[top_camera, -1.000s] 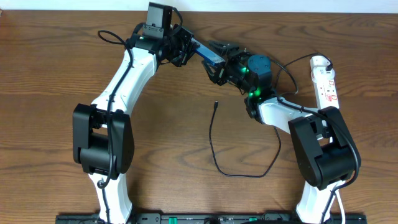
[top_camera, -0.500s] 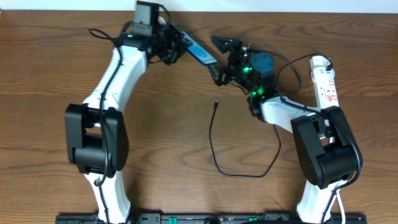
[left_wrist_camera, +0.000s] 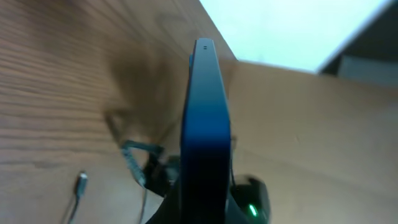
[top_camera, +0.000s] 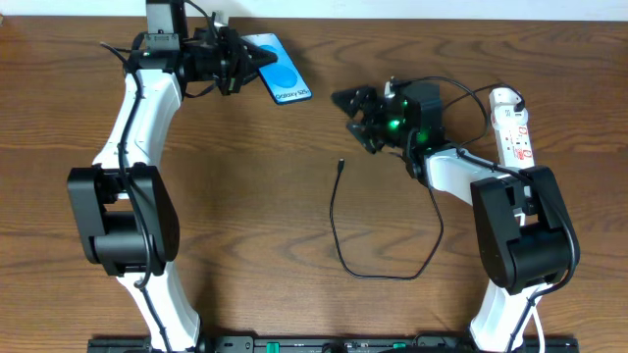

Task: Plug charger to phone and switch on socket
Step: 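Release the right gripper and move the phone left with the left gripper, then lower the right gripper and grasp the black cable's USB-C plug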

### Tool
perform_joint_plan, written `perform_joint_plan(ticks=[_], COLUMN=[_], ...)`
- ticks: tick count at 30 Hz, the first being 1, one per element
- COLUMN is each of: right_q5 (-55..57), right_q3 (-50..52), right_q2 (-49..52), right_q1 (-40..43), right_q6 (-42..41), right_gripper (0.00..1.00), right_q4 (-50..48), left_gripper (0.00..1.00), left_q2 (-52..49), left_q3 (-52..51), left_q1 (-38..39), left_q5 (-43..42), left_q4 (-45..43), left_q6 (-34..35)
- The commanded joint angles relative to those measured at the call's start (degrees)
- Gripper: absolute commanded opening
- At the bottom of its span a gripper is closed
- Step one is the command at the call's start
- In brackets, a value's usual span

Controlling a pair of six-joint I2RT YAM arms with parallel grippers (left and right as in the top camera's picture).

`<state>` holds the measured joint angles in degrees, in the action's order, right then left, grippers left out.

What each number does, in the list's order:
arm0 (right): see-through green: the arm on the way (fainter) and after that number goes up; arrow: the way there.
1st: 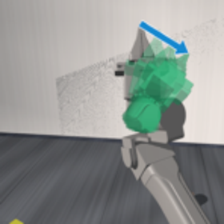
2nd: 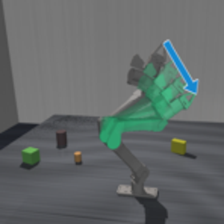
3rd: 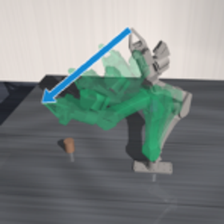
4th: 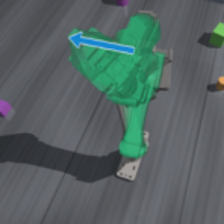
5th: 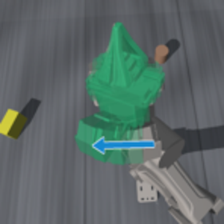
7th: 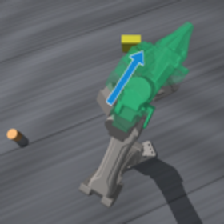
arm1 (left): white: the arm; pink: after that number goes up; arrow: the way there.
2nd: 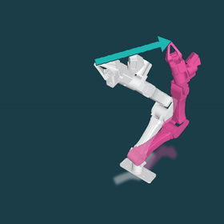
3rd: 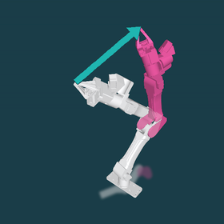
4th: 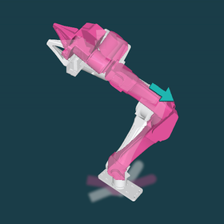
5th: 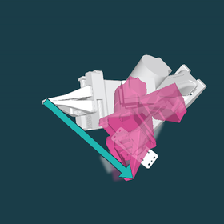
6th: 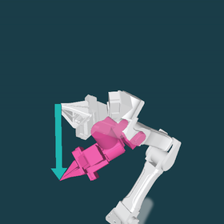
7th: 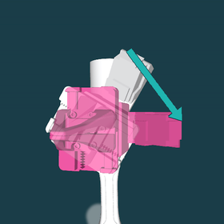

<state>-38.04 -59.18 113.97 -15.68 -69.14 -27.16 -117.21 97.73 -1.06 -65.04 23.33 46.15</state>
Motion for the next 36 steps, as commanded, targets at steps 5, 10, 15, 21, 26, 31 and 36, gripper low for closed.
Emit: perform_joint_plan(ticks=[5,10,15,21,26,31,36], right_q5=[-11.6,-12.5,-12.5,-4.9,2.1,9.8,15.4], right_q3=[-0.5,-0.5,-0.5,-0.5,-0.4,-0.4,-0.4], right_q2=[-0.4,-0.4,-0.4,-0.4,-0.4,-0.4,-0.4], right_q1=[2.2,3.1,2.5,0.0,-4.9,-8.5,-9.2], right_q6=[18.0,21.7,27.0,28.7,26.1,21.4,17.2], right_gripper=[0.83,0.71,0.6,0.53,0.49,0.45,0.41], right_q4=[8.9,18.2,29.0,38.1,38.5,38.2,38.2], left_gripper=[0.07,0.07,0.07,0.07,0.07,0.07,0.07], left_q2=[1.4,1.4,1.4,1.4,1.4,1.4,1.4], left_q3=[0.0,0.0,0.0,0.0,0.0,0.0,0.0], left_q1=[-2.1,-2.9,-2.9,-2.9,-2.9,-2.9,-2.9], left_q5=[-14.4,-14.5,-14.4,-14.0,-13.8,-13.8,-13.8], left_q4=[-0.3,-0.3,-0.3,-0.3,-0.3,-0.3,-0.3], left_q6=[-5.6,-5.6,-5.6,-5.6,-5.6,-5.6,-5.6])
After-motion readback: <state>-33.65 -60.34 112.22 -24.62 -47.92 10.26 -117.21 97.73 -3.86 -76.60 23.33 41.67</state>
